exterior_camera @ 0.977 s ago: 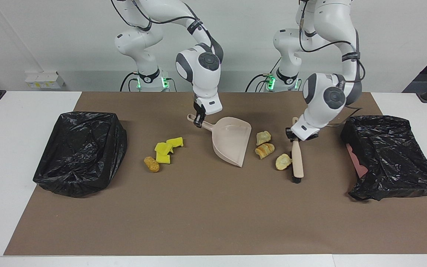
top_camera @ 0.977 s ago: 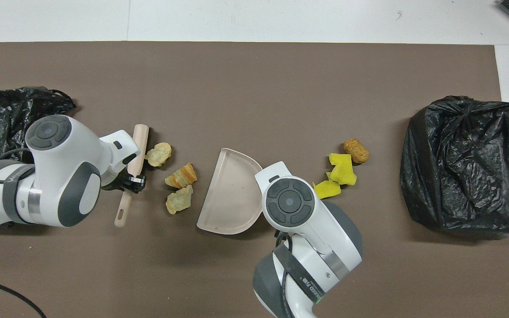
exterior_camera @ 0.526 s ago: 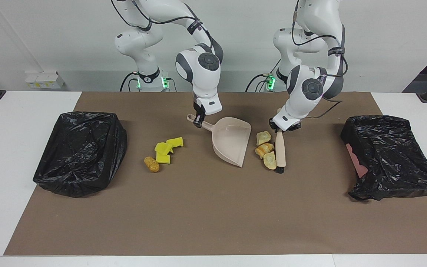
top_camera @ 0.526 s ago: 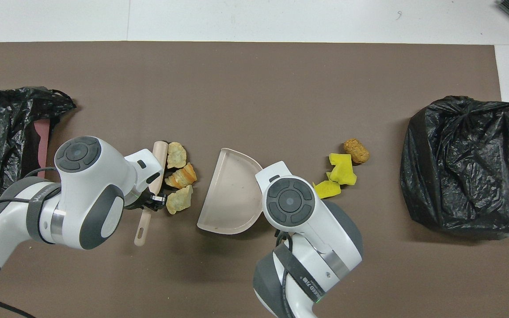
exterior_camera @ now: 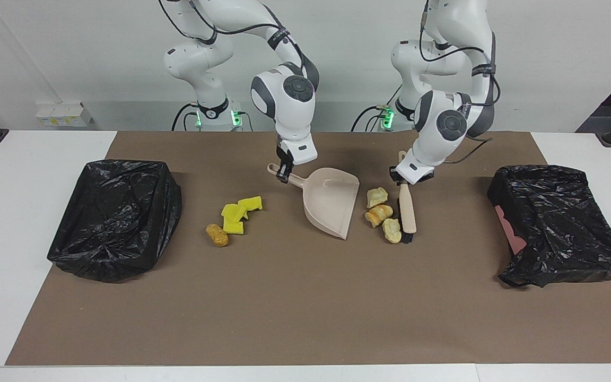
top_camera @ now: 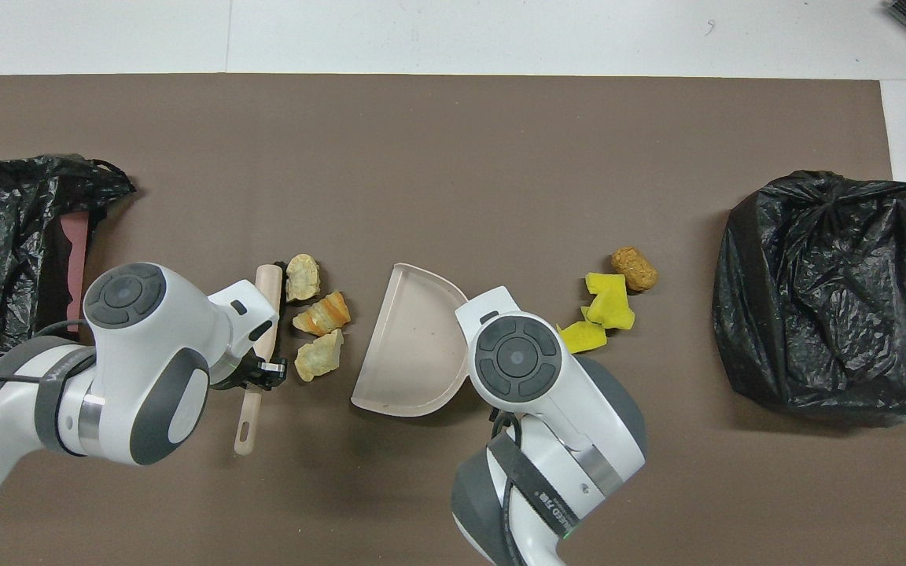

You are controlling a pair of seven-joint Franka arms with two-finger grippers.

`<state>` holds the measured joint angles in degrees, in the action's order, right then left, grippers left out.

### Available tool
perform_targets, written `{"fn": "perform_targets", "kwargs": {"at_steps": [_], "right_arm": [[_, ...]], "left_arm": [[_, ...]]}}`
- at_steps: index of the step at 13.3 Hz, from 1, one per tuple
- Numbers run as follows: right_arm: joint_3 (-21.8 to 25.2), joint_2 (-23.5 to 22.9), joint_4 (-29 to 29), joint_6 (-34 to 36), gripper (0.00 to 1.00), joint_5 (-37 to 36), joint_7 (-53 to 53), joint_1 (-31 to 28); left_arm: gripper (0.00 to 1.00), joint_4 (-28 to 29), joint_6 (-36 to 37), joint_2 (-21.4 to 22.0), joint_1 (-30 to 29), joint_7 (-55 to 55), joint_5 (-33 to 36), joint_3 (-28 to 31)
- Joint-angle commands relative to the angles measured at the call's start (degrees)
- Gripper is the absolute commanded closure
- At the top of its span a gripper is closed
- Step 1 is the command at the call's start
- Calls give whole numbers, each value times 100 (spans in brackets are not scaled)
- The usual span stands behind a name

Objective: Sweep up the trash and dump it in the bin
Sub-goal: 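Sweep the bread chunks into the dustpan with the left gripper's brush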

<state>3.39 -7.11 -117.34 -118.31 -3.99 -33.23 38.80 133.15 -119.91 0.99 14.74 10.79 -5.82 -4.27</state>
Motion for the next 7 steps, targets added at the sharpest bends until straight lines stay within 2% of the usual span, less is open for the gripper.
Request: {"fn": "perform_targets", "kwargs": {"at_steps": [1,7], "right_arm": [[-5,17,-52,-61,100,-102,98,-40],[-5,17,-52,-70,100,-102,124,-40]], "left_arm": [[100,537,-314,350,405,413,-199,14],[100,203,-718,209,1687,538,-1772,14]]}}
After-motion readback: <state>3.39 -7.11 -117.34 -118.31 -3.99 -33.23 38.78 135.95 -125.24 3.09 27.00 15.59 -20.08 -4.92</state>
